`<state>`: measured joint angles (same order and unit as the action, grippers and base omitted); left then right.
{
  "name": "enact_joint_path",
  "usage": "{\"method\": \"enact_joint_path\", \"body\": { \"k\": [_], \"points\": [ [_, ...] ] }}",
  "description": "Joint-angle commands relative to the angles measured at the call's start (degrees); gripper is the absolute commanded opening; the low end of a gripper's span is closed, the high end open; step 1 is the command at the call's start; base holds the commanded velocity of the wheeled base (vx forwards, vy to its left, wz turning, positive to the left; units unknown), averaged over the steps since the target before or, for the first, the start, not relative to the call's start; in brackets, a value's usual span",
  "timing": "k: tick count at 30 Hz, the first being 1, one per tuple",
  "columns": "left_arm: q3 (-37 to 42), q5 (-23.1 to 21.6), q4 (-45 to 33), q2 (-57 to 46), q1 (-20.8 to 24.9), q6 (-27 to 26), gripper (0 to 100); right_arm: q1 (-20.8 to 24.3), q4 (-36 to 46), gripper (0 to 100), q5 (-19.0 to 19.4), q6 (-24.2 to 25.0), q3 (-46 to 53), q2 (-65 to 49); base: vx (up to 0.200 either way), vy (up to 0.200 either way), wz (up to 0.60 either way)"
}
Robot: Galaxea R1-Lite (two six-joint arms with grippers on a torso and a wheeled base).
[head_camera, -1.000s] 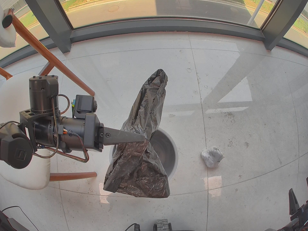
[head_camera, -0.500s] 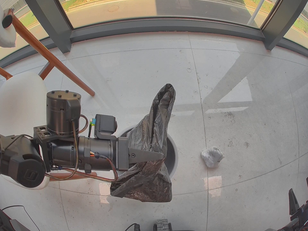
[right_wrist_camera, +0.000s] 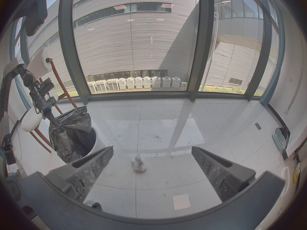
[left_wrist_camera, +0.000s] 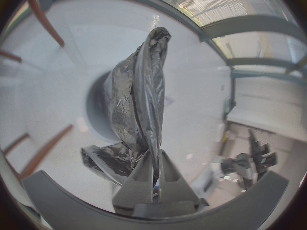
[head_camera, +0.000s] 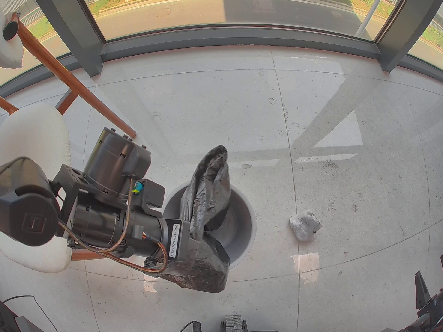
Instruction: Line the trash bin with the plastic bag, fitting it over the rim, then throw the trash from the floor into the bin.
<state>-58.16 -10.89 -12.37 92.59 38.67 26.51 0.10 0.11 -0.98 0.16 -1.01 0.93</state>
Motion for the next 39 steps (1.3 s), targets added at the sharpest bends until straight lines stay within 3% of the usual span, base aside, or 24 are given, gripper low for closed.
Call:
{"method": "enact_joint_path", "body": {
  "k": [1, 4, 7, 9, 11, 12, 13, 14, 15, 17, 18, 19, 20, 21, 25, 27, 30, 39],
  "points": [
    [-7.93, 15.9, -7.49, 1.63, 4.49, -11.66, 0, -0.1, 0.07, 100, -0.17, 0.28, 0.92, -0.57, 0.0, 0.0, 0.0],
    [-8.28, 19.41, -7.58, 1.72, 7.39, -11.66, 0, -0.19, -0.11, 100, -0.52, 0.28, 0.92, -0.57, 0.0, 0.0, 0.0],
    [-8.37, 22.05, -8.19, 1.72, 9.76, -11.84, 0, 0.43, -3.8, 100, -0.17, 0.63, -5.76, 1.62, 0.0, 0.0, 0.0],
    [-8.02, 24.16, -8.63, 1.72, 12.75, -11.92, 0, 7.02, -8.2, 100, -1.93, 3.88, -10.33, 17.09, 0.0, 0.0, 0.0],
    [-8.28, 24.51, -8.72, 1.89, 14.15, -11.92, 0, 14.32, -7.84, 100, -2.89, 13.38, -12.35, 22.72, 0.0, 0.0, 0.0],
    [-8.28, 24.51, -8.72, 1.89, 14.24, -11.92, 0, 14.93, -7.84, 100, -2.89, 14.26, -12.61, 23.07, 0.0, 0.0, 0.0],
    [-8.28, 24.51, -8.46, 1.98, 15.21, -11.92, 0, 20.82, -7.67, 100, -2.54, 22.69, -15.16, 28.6, 0.0, 0.0, 0.0],
    [-8.46, 24.6, -8.11, 2.77, 16.09, -11.84, 0, 26.27, -8.55, 100, -1.66, 27.97, -17.97, 36.34, 0.0, 0.0, 0.0],
    [-8.46, 24.6, -8.11, 2.77, 16.09, -11.84, 0, 26.27, -8.55, 100, -1.66, 27.97, -17.97, 36.34, 0.0, 0.0, 0.0],
    [-8.02, 24.6, -8.11, 3.92, 16.44, -11.84, 0, 35.5, -8.2, 100, 0.1, 32.36, -23.77, 44.78, 0.0, 0.0, 0.0],
    [-7.93, 24.6, -8.28, 3.83, 16.53, -11.92, 0, 38.66, -8.11, 100, 0.71, 33.42, -24.56, 46.18, 0.0, 0.0, 0.0],
    [-7.93, 24.6, -8.28, 3.83, 16.53, -11.92, 0, 38.66, -8.11, 100, 0.71, 33.42, -24.56, 46.18, 0.0, 0.0, 0.0],
    [-7.84, 24.51, -8.63, 3.65, 16.79, -11.92, 0, 44.29, -7.58, 100, 2.21, 34.73, -24.21, 49.7, 0.0, 0.0, 0.0],
    [-7.76, 24.51, -8.63, 3.65, 17.23, -11.92, 0, 45.78, -7.49, 100, 2.91, 35.79, -24.3, 52.16, 0.0, 0.0, 0.0],
    [-7.05, 24.69, -8.28, 3.65, 17.85, -11.92, 0, 43.94, -8.28, 100, 8.45, 37.55, -27.9, 62.53, 0.0, 0.0, 0.0],
    [-5.91, 24.86, -8.11, 3.56, 17.85, -11.92, 0, 40.24, -7.58, 100, 13.63, 37.81, -32.91, 69.74, 0.0, 0.0, 0.0],
    [-4.77, 25.65, -8.11, 3.39, 17.85, -11.92, 0, 38.57, -7.49, 100, 17.24, 37.72, -37.48, 76.77, 0.0, 0.0, 0.0],
    [-4.59, 28.29, -8.63, 2.25, 17.85, -12.01, 0, 40.51, -7.4, 100, 17.15, 36.84, -49.09, 91.89, 0.0, 0.0, 0.0]
  ]
}}
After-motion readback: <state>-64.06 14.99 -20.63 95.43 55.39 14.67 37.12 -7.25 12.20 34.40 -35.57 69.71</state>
